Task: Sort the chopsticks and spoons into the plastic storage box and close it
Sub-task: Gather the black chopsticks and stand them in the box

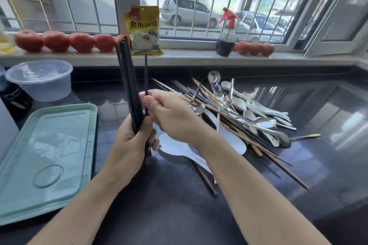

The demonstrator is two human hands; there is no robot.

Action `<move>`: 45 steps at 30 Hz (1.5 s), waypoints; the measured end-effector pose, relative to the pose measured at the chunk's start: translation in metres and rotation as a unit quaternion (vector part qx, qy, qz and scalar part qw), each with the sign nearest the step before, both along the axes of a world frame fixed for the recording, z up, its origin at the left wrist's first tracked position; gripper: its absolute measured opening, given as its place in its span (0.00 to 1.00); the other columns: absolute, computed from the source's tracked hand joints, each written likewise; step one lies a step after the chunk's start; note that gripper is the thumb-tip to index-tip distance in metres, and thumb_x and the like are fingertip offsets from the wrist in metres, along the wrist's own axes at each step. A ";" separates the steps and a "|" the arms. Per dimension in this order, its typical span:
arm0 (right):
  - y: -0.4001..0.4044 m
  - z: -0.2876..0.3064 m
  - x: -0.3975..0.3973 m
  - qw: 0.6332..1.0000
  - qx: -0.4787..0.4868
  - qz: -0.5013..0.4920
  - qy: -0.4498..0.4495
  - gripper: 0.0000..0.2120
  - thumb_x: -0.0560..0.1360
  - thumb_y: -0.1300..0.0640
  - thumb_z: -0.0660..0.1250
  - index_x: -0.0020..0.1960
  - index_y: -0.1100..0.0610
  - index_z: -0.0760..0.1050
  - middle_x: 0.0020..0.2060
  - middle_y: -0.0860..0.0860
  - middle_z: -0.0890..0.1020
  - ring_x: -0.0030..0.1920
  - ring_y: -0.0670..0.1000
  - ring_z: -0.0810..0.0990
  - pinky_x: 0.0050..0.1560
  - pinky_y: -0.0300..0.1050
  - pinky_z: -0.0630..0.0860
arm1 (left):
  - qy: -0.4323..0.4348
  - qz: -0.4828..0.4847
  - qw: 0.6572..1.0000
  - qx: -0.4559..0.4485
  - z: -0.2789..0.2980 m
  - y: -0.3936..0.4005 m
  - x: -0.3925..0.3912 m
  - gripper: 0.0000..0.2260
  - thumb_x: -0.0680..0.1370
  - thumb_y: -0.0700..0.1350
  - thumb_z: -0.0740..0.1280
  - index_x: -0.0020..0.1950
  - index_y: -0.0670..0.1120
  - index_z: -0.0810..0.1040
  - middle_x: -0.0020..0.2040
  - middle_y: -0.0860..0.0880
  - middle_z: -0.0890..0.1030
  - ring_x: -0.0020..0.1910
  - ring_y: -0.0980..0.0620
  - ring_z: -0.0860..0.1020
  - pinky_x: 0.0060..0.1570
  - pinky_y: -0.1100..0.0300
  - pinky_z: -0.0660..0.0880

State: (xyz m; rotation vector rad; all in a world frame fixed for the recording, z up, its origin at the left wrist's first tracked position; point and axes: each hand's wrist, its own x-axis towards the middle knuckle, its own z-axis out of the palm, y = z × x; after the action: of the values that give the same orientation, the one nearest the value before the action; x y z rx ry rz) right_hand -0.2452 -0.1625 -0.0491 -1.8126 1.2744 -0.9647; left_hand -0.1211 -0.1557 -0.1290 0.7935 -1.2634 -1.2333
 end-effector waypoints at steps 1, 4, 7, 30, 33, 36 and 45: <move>-0.001 0.003 -0.010 1.000 0.005 0.000 0.001 0.10 0.85 0.58 0.58 0.56 0.58 0.78 0.31 0.50 0.77 0.27 0.46 0.74 0.31 0.43 0.74 | 0.018 0.006 1.000 0.016 0.001 -0.001 0.000 0.09 0.84 0.48 0.63 0.48 0.44 0.71 0.32 0.49 0.71 0.29 0.47 0.73 0.32 0.51 0.78; -0.023 -0.006 -0.077 0.960 -0.095 -0.226 0.139 0.12 0.81 0.57 0.63 0.61 0.53 0.80 0.46 0.49 0.84 0.43 0.49 0.81 0.51 0.50 0.79 | 0.085 0.008 0.993 0.077 0.003 -0.004 0.000 0.06 0.85 0.39 0.61 0.48 0.44 0.70 0.36 0.46 0.74 0.25 0.46 0.73 0.30 0.52 0.75; -0.027 -0.031 -0.146 0.840 -0.032 -0.411 0.352 0.09 0.80 0.53 0.63 0.53 0.54 0.81 0.46 0.54 0.82 0.48 0.56 0.79 0.47 0.51 0.77 | 0.165 -0.009 0.975 0.145 0.001 -0.007 -0.001 0.06 0.85 0.39 0.60 0.49 0.46 0.71 0.35 0.47 0.72 0.25 0.50 0.66 0.25 0.57 0.68; -0.020 -0.064 -0.162 0.823 0.072 -0.382 0.415 0.09 0.75 0.49 0.71 0.50 0.54 0.80 0.48 0.52 0.80 0.57 0.59 0.75 0.53 0.51 0.75 | 0.154 -0.017 0.970 0.185 -0.006 -0.011 -0.003 0.07 0.85 0.40 0.61 0.47 0.46 0.71 0.33 0.49 0.69 0.25 0.52 0.64 0.21 0.60 0.65; -0.026 -0.067 -0.155 0.812 0.045 -0.392 0.430 0.06 0.76 0.53 0.70 0.49 0.55 0.78 0.51 0.53 0.78 0.57 0.59 0.74 0.53 0.52 0.71 | 0.156 -0.018 0.970 0.185 -0.006 -0.011 -0.003 0.07 0.85 0.40 0.61 0.47 0.46 0.70 0.33 0.49 0.69 0.24 0.52 0.64 0.21 0.60 0.65; -0.032 -0.069 -0.153 0.803 0.020 -0.408 0.435 0.03 0.77 0.56 0.69 0.48 0.55 0.79 0.47 0.52 0.77 0.55 0.59 0.76 0.53 0.52 0.70 | 0.153 -0.014 0.971 0.185 -0.006 -0.010 -0.002 0.06 0.85 0.40 0.61 0.48 0.46 0.70 0.33 0.49 0.69 0.25 0.52 0.64 0.22 0.60 0.65; -0.038 -0.071 -0.152 0.799 -0.028 -0.426 0.422 0.02 0.77 0.61 0.69 0.50 0.58 0.78 0.47 0.54 0.77 0.49 0.58 0.78 0.47 0.50 0.72 | 0.162 -0.012 0.968 0.190 -0.006 -0.009 -0.002 0.05 0.85 0.40 0.61 0.49 0.46 0.70 0.34 0.48 0.69 0.25 0.52 0.64 0.22 0.60 0.65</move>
State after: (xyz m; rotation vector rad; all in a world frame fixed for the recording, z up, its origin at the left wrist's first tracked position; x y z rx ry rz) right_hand -0.3968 -0.2001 -0.1203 -1.7447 2.8027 -0.5626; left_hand -0.1230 -0.1645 -0.1348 0.8085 -0.7826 -1.5795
